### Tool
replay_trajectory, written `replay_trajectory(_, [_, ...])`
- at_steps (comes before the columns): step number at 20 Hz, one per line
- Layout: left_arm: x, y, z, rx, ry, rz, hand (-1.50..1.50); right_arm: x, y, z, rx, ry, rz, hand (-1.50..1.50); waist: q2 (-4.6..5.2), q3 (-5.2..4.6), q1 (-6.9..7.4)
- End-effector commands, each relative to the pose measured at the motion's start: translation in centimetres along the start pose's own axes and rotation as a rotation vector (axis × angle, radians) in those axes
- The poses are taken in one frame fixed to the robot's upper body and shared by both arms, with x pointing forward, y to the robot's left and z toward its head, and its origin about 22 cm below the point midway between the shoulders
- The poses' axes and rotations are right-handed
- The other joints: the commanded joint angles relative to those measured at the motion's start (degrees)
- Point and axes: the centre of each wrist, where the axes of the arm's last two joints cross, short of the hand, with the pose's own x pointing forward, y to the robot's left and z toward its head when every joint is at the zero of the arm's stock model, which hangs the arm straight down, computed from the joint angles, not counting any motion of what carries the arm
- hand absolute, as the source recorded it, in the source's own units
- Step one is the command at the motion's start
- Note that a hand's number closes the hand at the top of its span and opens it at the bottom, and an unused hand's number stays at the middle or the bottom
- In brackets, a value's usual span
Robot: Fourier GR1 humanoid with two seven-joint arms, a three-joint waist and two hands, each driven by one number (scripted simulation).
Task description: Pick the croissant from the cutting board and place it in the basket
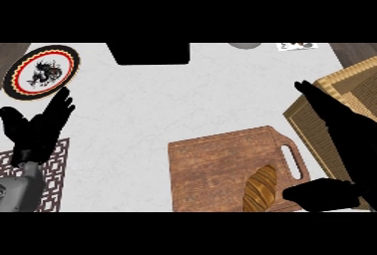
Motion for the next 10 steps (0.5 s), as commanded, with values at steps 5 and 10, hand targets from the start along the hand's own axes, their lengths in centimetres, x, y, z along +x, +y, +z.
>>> replay_trajectory(5, [-0.7,1.2,0.6,0.019,0.0,0.008,0.0,-1.5,-3.9,5.2,0.167,0.077,-0.017,-1.5,0.05,0.18,-0.41])
replay_trajectory(10, [-0.5,0.8,0.3,0.01,0.002,-0.012,0.0,-2.6,-4.9,9.5,0.08,0.049,-0.114,-1.5,0.2,0.28,-0.16])
